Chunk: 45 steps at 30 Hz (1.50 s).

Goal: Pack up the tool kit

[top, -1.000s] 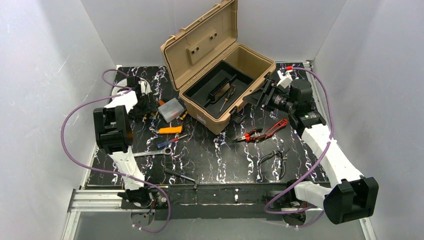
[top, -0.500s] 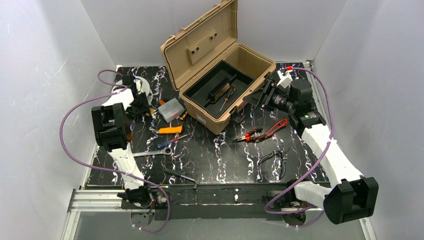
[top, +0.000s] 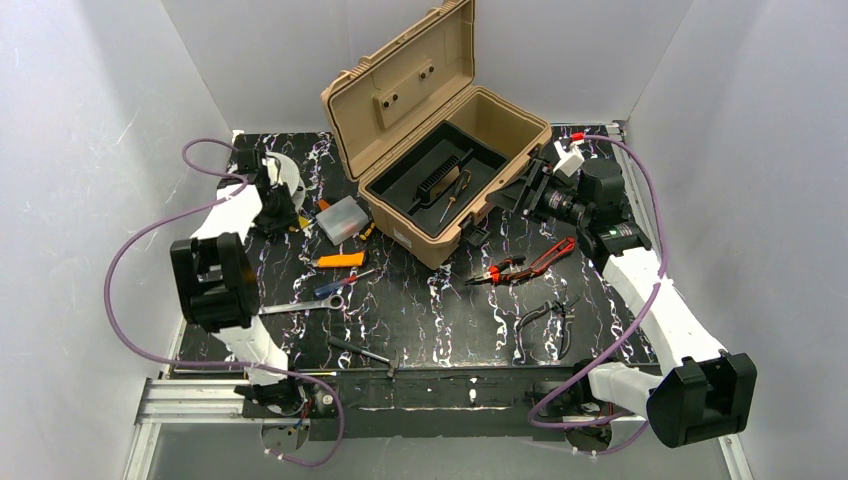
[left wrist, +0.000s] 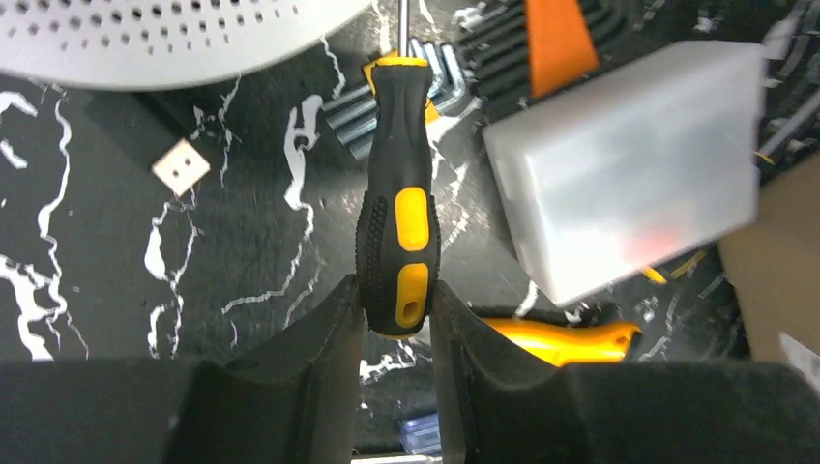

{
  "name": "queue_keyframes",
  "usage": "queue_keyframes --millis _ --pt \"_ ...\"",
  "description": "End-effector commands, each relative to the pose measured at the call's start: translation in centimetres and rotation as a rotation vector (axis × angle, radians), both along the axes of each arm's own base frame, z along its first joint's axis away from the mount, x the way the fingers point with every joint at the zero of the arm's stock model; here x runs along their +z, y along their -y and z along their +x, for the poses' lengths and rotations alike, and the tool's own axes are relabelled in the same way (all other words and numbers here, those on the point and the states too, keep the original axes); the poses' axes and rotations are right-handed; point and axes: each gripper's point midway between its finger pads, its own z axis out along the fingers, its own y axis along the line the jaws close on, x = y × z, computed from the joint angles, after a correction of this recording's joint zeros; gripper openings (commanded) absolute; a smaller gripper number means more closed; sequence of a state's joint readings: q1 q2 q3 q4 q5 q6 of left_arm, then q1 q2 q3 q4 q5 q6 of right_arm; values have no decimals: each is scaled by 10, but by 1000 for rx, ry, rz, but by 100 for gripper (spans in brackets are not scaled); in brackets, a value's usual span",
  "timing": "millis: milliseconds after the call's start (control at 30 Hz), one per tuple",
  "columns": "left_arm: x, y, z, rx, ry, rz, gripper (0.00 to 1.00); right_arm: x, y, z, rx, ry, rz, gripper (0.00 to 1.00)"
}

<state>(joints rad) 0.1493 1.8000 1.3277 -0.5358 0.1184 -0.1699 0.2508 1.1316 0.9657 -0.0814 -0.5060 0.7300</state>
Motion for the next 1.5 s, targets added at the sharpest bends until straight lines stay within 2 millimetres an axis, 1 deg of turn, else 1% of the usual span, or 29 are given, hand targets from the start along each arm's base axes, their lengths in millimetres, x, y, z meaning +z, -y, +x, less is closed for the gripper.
queue_keyframes --millis 0,100,167,233,267,400,500,567,700,800,867,1000,1100,1133,1233,1300,1367,1467 --pt "43 21 -35 4 44 -53 0 21 -3 0 23 55 23 67" --pt "71 39 -58 -29 98 -113 0 22 -3 -1 24 55 23 67" --pt "95 53 -75 -59 156 -159 0 23 -2 -1 24 60 23 67" --pt "123 70 -94 -103 236 -218 0 24 -2 -2 23 60 21 67" --pt "138 76 -108 -118 290 -231 0 24 -2 -2 23 61 20 67" --pt "179 97 -150 -211 463 -280 0 26 -1 -3 18 70 18 67" --pt "203 115 -173 -303 567 -330 0 26 -1 -2 16 71 17 67" --pt "218 125 -184 -371 631 -359 0 26 -1 -2 17 68 17 67" --pt "233 130 -194 -445 714 -347 0 24 -3 -1 26 59 18 67" --pt "241 135 -193 -494 761 -351 0 21 -2 0 23 51 15 67" --pt "245 136 -185 -504 776 -353 0 20 -2 1 22 49 13 67" --pt "253 130 -167 -498 777 -311 0 21 -3 1 25 46 9 67" --pt "258 134 -152 -518 771 -313 0 22 -1 0 22 49 0 67" --pt "261 137 -148 -530 777 -308 0 22 -1 0 18 51 -2 67" --pt "262 156 -136 -591 777 -269 0 23 0 1 13 52 -4 67" --pt "260 169 -128 -628 764 -243 0 23 0 0 14 48 -4 67" --pt "254 180 -117 -653 741 -219 0 23 0 0 15 46 -5 67" --pt "250 193 -101 -682 739 -171 0 23 1 -1 11 46 -11 67"
